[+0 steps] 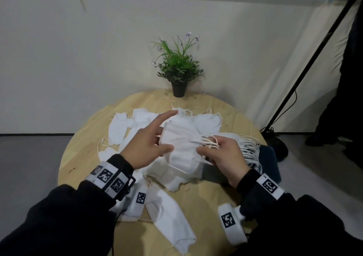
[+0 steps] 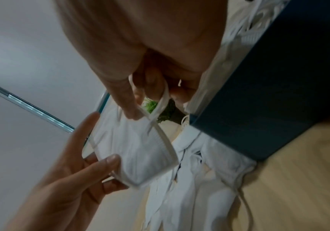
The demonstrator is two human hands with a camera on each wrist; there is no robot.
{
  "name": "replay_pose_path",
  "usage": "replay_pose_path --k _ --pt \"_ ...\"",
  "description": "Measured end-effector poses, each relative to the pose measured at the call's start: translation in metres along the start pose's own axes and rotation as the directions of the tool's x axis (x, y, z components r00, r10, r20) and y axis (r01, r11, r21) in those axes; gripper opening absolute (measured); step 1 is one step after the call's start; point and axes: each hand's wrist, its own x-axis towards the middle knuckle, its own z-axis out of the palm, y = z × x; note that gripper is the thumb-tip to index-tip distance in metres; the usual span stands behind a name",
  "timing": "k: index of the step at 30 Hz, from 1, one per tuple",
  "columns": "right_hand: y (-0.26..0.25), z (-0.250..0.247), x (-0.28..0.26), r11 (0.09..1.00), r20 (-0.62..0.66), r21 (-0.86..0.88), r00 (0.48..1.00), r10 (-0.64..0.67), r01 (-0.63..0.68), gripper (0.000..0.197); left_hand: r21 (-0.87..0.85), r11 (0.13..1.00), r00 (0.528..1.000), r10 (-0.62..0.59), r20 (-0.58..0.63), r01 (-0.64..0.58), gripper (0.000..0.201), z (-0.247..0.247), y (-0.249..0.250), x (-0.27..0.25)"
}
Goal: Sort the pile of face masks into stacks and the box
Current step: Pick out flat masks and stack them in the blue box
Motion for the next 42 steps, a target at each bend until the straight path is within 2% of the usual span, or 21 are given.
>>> replay_pose_path --k 2,4,6,8,11,14,18,20,24,26,28,30,32,35,37,40,42 --pt "0.0 -0.018 -0.003 0.997 -0.036 -0.035 0.997 -0.068 0.067 0.018 0.135 0.985 0.994 0.106 0.001 -0.105 0.083 0.017 0.006 0.009" --pt "0.001 -0.036 -0.009 0.992 -0.08 -0.042 0.99 -0.118 0.115 0.007 0.219 0.955 0.975 0.215 -0.049 -0.2 0.06 0.034 0.012 0.02" --pt "0.002 -0.056 -0.015 0.99 -0.181 -0.044 0.973 -0.142 0.136 0.012 0.275 0.92 0.942 0.317 -0.11 -0.278 0.036 0.053 0.015 0.032" --pt "0.006 -0.077 -0.019 0.982 -0.25 -0.095 0.951 -0.182 0.163 0.015 0.319 0.889 0.918 0.38 -0.112 -0.329 0.026 0.075 0.018 0.043" --pt "0.016 -0.105 -0.024 0.974 -0.287 -0.174 0.939 -0.191 0.145 0.014 0.341 0.873 0.917 0.393 -0.073 -0.347 0.024 0.108 0.018 0.052" --pt "0.025 -0.126 -0.025 0.986 -0.341 -0.145 0.932 -0.123 0.077 0.013 0.333 0.882 0.93 0.364 -0.039 -0.332 0.023 0.13 0.01 0.056" --pt "0.036 -0.137 -0.023 0.975 -0.259 -0.222 0.965 -0.042 -0.018 0.01 0.403 0.868 0.954 0.298 0.041 -0.289 0.024 0.13 -0.012 0.055" --pt "0.039 -0.139 -0.022 0.952 -0.261 -0.304 0.964 -0.043 -0.04 0.011 0.467 0.832 0.951 0.299 0.078 -0.3 0.024 0.125 -0.02 0.053" --pt "0.043 -0.137 -0.017 0.877 -0.282 -0.478 0.953 -0.107 -0.043 0.018 0.643 0.664 0.904 0.414 0.111 -0.383 0.025 0.128 -0.027 0.049" --pt "0.044 -0.134 -0.015 0.876 -0.28 -0.482 0.952 -0.123 -0.029 0.023 0.66 0.651 0.893 0.444 0.069 -0.375 0.026 0.132 -0.026 0.046" --pt "0.044 -0.13 -0.014 0.853 -0.283 -0.521 0.942 -0.183 0.009 0.025 0.674 0.646 0.887 0.46 0.03 -0.358 0.018 0.133 -0.026 0.044" --pt "0.039 -0.124 -0.016 0.811 -0.269 -0.582 0.926 -0.263 0.061 0.023 0.704 0.644 0.901 0.433 -0.013 -0.3 0.011 0.131 -0.025 0.044" --pt "0.035 -0.113 -0.018 0.83 -0.21 -0.546 0.94 -0.27 0.116 0.018 0.707 0.67 0.927 0.37 -0.053 -0.227 0.014 0.125 -0.023 0.044" --pt "0.039 -0.09 -0.018 0.774 -0.1 -0.621 0.968 -0.229 0.119 0.01 0.548 0.822 0.974 0.22 -0.054 -0.155 0.029 0.109 -0.02 0.044" --pt "0.044 -0.082 -0.015 0.713 -0.112 -0.696 0.97 -0.217 0.079 0.004 0.427 0.901 0.991 0.116 -0.071 -0.075 0.025 0.092 -0.016 0.047" --pt "0.04 -0.075 -0.006 0.655 -0.137 -0.755 0.969 -0.203 0.031 0.005 0.386 0.921 0.988 0.003 -0.155 0.057 0.011 0.056 -0.024 0.055" --pt "0.034 -0.067 -0.002 0.695 -0.15 -0.717 0.961 -0.234 0.057 0.009 0.412 0.897 0.979 -0.094 -0.179 0.161 0.01 0.028 -0.042 0.062"
